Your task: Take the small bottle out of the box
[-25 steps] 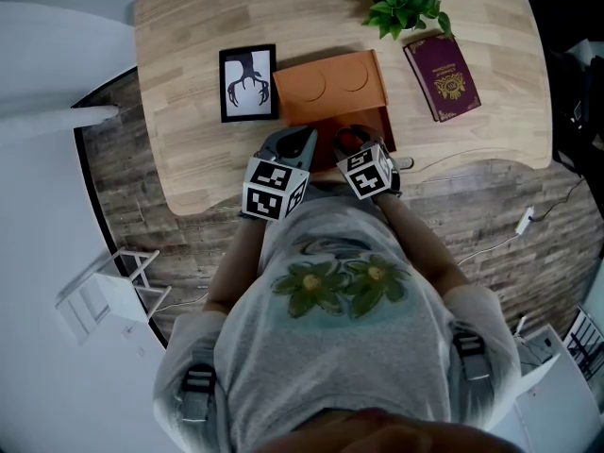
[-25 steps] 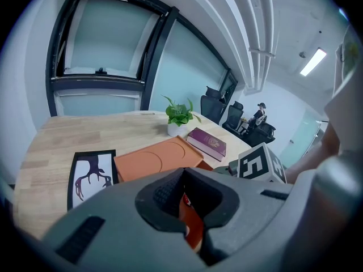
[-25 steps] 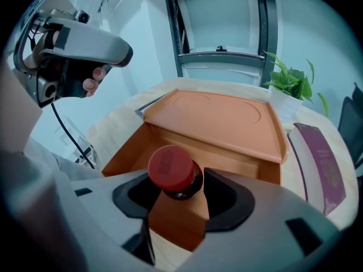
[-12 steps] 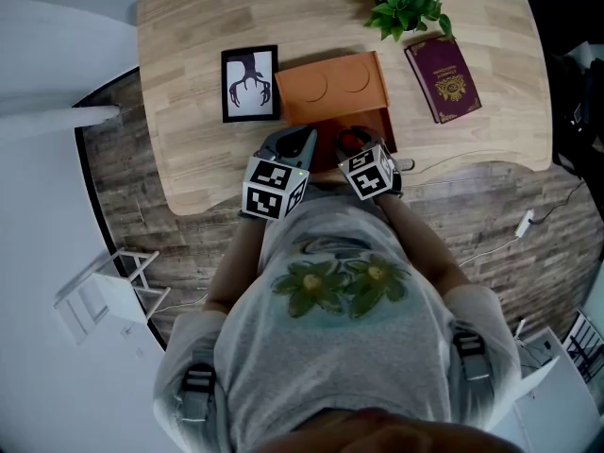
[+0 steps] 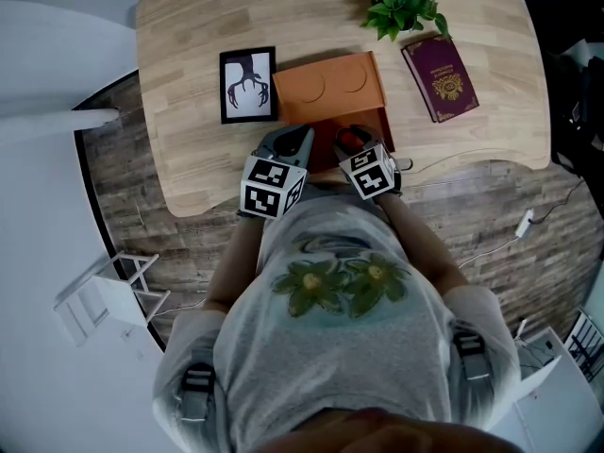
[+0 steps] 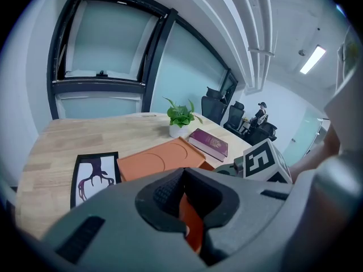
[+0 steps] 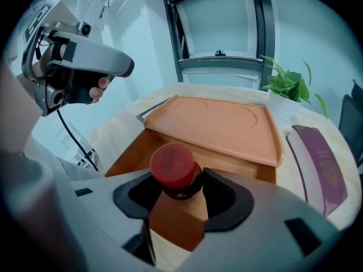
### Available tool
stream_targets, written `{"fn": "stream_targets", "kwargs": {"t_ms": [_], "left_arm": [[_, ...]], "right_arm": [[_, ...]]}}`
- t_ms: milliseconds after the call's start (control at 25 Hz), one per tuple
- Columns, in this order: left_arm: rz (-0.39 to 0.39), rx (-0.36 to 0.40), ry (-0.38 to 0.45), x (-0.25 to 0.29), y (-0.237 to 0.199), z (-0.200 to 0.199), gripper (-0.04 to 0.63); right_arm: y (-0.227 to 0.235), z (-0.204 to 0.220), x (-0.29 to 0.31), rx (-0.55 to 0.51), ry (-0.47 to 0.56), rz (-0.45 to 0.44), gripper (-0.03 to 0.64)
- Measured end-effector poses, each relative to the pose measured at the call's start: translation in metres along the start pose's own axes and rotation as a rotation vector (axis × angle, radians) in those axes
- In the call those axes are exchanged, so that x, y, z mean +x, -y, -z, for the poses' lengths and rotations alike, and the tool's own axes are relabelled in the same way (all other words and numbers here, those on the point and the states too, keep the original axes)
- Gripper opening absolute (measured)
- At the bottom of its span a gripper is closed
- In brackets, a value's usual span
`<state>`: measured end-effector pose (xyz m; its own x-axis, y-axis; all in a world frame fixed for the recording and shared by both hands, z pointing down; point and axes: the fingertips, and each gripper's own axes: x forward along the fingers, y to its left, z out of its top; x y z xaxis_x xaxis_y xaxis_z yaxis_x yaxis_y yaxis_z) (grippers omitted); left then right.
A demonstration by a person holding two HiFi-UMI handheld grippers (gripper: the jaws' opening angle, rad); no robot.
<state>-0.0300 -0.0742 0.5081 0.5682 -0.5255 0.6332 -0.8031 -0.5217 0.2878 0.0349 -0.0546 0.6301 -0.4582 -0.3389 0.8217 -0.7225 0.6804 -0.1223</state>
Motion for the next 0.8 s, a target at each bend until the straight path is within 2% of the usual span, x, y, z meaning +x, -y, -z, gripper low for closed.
{"fn": "stream_targets", "kwargs": {"t_ms": [800], "left_arm": [[-0.010, 0.016, -0.013, 0.001, -0.001, -0.001, 0.008]], "right_arm": [[0.005, -0.017, -0.020, 0.013, 0.034, -0.004, 0.224]]}}
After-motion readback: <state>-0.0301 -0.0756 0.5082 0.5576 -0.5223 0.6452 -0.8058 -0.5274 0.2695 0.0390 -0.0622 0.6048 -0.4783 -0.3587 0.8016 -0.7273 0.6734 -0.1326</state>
